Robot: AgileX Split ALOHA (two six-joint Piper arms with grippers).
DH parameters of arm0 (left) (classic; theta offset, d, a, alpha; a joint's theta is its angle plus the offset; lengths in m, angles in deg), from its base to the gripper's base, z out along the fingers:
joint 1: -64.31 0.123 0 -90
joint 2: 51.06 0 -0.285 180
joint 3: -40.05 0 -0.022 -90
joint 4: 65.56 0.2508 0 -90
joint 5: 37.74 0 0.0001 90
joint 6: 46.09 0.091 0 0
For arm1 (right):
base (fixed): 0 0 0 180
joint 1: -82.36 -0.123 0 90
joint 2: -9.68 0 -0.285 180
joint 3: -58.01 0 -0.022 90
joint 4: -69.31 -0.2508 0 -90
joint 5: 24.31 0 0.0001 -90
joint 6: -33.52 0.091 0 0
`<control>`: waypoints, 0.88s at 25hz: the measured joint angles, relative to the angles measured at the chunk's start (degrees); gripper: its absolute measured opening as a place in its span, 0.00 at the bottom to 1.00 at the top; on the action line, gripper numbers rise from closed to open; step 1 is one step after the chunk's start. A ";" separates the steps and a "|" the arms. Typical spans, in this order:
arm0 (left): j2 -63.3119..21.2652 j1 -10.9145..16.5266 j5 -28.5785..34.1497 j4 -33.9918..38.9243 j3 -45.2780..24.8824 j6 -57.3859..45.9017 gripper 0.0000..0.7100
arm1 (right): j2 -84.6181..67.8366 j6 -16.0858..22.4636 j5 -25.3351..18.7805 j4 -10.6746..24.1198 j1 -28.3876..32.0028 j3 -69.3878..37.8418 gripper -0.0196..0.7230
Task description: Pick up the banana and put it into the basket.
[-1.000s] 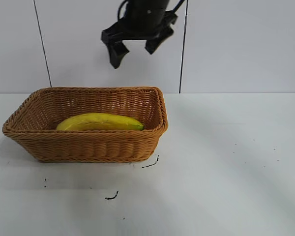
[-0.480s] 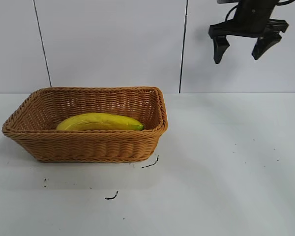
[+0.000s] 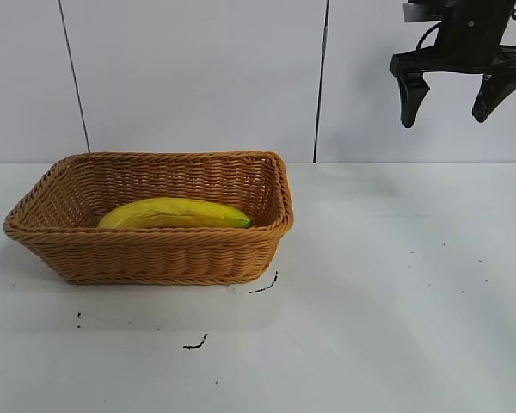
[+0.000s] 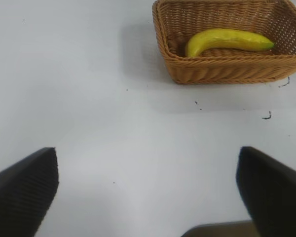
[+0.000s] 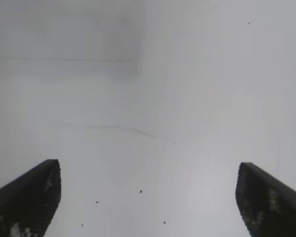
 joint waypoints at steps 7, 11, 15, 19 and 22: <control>0.00 0.00 0.00 0.00 0.00 0.00 0.98 | -16.89 0.26 -0.18 -3.01 0.00 -19.13 0.95; 0.00 0.00 0.00 0.00 0.00 0.00 0.98 | -27.63 0.26 -0.12 -3.58 0.00 -30.08 0.95; 0.00 0.00 0.00 0.00 0.00 0.00 0.98 | -39.40 -0.04 -0.12 -3.58 0.00 -41.21 0.95; 0.00 0.00 0.00 0.00 0.00 0.00 0.98 | -51.98 -0.18 0.43 -3.39 0.00 -52.36 0.95; 0.00 0.00 0.00 0.00 0.00 0.00 0.98 | -61.90 -1.27 3.51 -3.06 0.00 -60.30 0.95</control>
